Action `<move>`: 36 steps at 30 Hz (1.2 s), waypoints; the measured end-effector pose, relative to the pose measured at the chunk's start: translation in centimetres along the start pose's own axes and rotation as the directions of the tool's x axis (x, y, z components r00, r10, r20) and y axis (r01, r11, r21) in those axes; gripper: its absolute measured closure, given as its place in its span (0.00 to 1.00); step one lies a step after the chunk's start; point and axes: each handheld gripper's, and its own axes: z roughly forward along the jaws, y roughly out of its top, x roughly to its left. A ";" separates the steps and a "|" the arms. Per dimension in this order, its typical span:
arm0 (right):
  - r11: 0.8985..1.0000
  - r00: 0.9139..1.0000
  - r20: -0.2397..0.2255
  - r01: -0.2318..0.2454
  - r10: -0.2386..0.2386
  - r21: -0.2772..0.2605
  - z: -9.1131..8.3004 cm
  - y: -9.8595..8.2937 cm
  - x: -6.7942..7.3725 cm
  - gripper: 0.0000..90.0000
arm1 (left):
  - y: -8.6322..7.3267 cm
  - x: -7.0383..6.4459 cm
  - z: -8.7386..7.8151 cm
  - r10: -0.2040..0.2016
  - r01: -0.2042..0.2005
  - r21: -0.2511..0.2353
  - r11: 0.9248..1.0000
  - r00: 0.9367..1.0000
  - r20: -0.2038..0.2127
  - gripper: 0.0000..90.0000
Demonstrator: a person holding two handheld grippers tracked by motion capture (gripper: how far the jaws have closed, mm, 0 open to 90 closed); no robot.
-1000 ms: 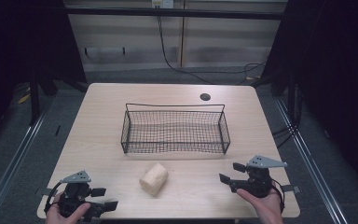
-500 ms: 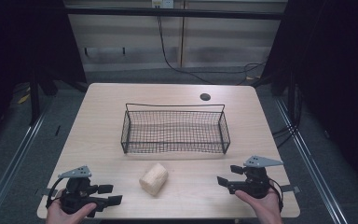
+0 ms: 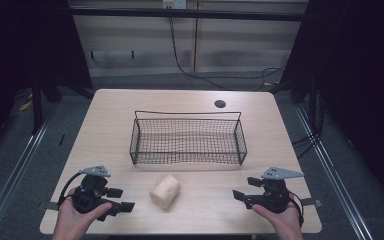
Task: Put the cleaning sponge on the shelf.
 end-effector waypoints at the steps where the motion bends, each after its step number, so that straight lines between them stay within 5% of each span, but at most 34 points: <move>1: 1.000 1.000 0.000 -0.004 0.004 0.004 0.0 0.0 0.0 0.25 | 0.0 0.0 0.0 0.000 0.000 0.000 1.000 1.000 0.000 0.30; 14: 1.000 1.000 -0.010 -0.011 0.011 0.013 0.1 0.0 0.0 0.24 | 3.2 -0.3 0.8 0.017 -0.018 0.041 0.999 1.000 0.009 0.31; 36: 0.999 0.999 -0.029 -0.014 0.015 0.032 0.4 -0.1 0.0 0.22 | 6.9 -0.3 2.2 0.048 -0.052 0.162 0.985 0.998 0.026 0.30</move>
